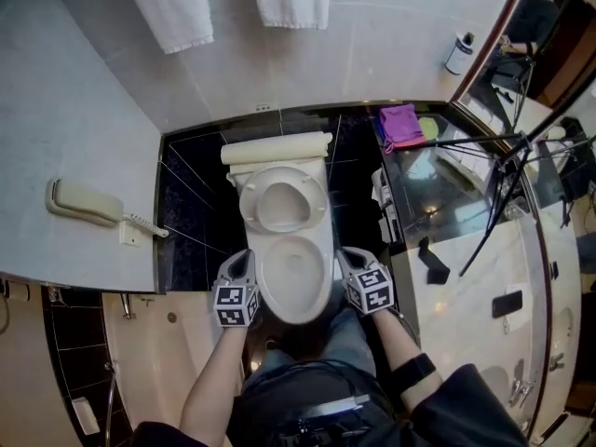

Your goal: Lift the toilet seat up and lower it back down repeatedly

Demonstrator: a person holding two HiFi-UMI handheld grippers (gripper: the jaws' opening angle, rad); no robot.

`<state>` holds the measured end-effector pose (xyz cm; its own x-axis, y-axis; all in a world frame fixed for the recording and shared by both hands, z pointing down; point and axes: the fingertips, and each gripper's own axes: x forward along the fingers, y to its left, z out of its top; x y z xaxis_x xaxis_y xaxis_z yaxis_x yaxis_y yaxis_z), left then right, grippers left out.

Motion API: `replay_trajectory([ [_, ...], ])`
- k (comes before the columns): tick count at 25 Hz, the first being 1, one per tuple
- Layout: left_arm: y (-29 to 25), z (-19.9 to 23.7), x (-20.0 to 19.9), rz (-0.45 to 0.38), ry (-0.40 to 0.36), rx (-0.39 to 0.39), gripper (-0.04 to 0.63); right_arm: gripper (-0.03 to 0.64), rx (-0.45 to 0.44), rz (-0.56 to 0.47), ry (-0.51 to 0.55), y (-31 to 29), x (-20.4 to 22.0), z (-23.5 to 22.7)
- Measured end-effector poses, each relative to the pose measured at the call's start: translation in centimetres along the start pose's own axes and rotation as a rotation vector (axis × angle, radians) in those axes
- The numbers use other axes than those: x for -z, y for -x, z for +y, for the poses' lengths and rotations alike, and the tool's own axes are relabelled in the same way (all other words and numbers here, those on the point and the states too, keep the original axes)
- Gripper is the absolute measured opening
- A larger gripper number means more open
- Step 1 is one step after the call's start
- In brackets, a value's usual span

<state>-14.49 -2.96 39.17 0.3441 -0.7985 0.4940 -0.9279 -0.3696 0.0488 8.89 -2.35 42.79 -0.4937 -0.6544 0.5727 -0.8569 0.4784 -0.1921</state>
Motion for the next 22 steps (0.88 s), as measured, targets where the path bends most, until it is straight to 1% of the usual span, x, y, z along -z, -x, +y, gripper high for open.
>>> replay_trajectory([
  [4, 4.4, 0.1, 0.2, -0.029, 0.018, 0.019, -0.003, 0.017, 0.036, -0.011, 0.007, 1.9, 0.6, 1.3],
  [7, 6.5, 0.2, 0.5, -0.039, 0.021, 0.038, -0.003, 0.017, 0.039, -0.029, -0.017, 2.7, 0.6, 2.3],
  [9, 7.5, 0.3, 0.8, -0.043, 0.029, 0.044, -0.003, 0.017, 0.043, -0.030, -0.006, 3.1, 0.7, 3.0],
  [13, 8.8, 0.5, 1.4, -0.053, 0.046, 0.032, -0.003, 0.017, 0.047, -0.027, 0.020, 3.9, 1.0, 3.6],
  [18, 9.4, -0.1, 1.3, -0.068, 0.006, 0.019, -0.003, 0.017, 0.059, -0.014, 0.041, 4.7, 1.6, 3.6],
  [22, 9.2, -0.4, 1.2, -0.068, -0.009, 0.006, -0.003, 0.017, 0.081, 0.014, 0.113, 4.4, 1.8, 2.9],
])
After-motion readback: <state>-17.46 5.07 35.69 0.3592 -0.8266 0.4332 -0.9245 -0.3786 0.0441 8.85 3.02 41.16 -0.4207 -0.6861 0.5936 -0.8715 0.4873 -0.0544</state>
